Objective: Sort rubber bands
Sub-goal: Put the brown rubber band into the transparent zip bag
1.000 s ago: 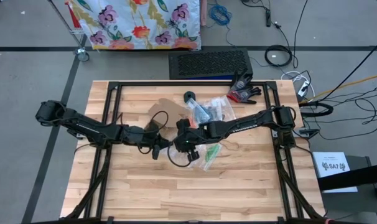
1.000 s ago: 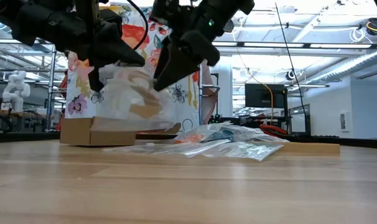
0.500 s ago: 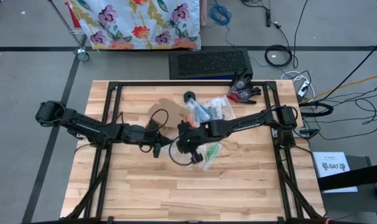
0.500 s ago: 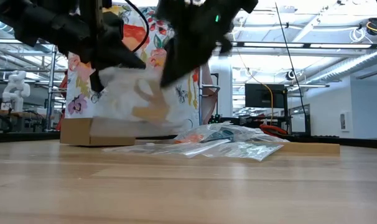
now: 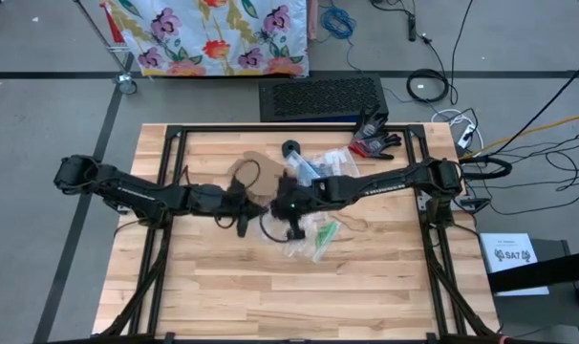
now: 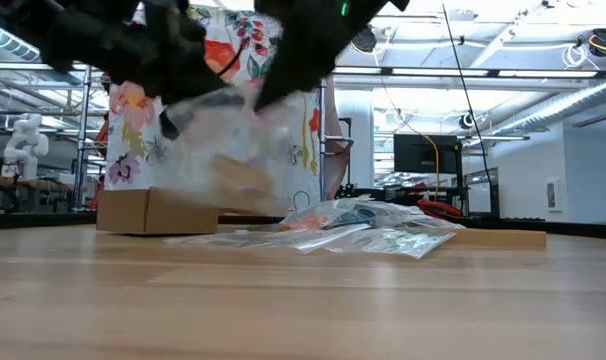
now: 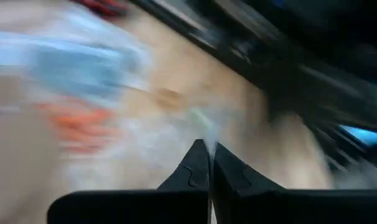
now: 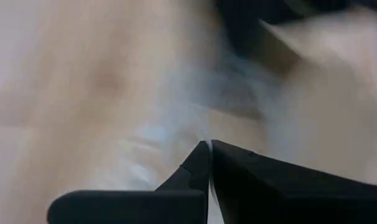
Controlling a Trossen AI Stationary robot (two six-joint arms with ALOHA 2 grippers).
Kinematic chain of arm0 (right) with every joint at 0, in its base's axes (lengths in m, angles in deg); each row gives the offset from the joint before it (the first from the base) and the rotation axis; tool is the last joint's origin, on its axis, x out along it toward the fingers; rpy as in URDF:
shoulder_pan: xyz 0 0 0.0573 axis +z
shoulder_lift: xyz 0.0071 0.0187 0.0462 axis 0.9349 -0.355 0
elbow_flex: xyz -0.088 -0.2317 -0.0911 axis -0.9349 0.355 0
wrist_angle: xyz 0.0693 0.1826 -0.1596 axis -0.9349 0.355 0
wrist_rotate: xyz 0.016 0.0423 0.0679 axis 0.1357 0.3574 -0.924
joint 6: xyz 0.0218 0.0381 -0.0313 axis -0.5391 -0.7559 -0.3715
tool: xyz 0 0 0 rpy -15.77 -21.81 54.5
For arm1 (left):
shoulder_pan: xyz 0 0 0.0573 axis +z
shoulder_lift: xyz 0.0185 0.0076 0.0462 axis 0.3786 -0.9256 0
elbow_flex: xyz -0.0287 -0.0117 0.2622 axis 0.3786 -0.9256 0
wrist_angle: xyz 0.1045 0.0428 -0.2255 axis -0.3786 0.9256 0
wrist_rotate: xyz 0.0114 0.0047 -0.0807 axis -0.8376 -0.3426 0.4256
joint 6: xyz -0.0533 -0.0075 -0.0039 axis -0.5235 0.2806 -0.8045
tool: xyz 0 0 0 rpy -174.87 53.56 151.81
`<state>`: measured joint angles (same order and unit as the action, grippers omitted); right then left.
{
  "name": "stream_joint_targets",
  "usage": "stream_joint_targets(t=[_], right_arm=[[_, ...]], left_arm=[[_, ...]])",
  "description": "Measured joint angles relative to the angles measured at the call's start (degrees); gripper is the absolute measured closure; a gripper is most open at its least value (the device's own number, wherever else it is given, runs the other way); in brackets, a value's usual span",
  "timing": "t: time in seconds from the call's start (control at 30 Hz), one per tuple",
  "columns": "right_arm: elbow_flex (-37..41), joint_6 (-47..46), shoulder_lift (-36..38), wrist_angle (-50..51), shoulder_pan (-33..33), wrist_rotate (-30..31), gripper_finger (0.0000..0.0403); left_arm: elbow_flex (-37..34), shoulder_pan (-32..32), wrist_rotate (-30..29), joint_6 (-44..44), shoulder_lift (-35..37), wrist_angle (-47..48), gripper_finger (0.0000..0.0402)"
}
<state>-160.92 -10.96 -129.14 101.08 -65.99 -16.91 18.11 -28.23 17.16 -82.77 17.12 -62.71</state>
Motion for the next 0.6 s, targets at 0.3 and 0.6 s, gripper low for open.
stream_joint_targets(t=[0.3,0.6], right_arm=[[0.0,-5.2,0.0,3.2,-0.5,4.7,0.0403],[0.1,-5.1,-0.1,3.4,-1.1,-7.4,0.0403]], left_arm=[[1.4,0.5,3.6,1.5,0.6,2.7,0.0401],[1.4,0.4,-7.7,0.8,0.7,6.6,0.0401]])
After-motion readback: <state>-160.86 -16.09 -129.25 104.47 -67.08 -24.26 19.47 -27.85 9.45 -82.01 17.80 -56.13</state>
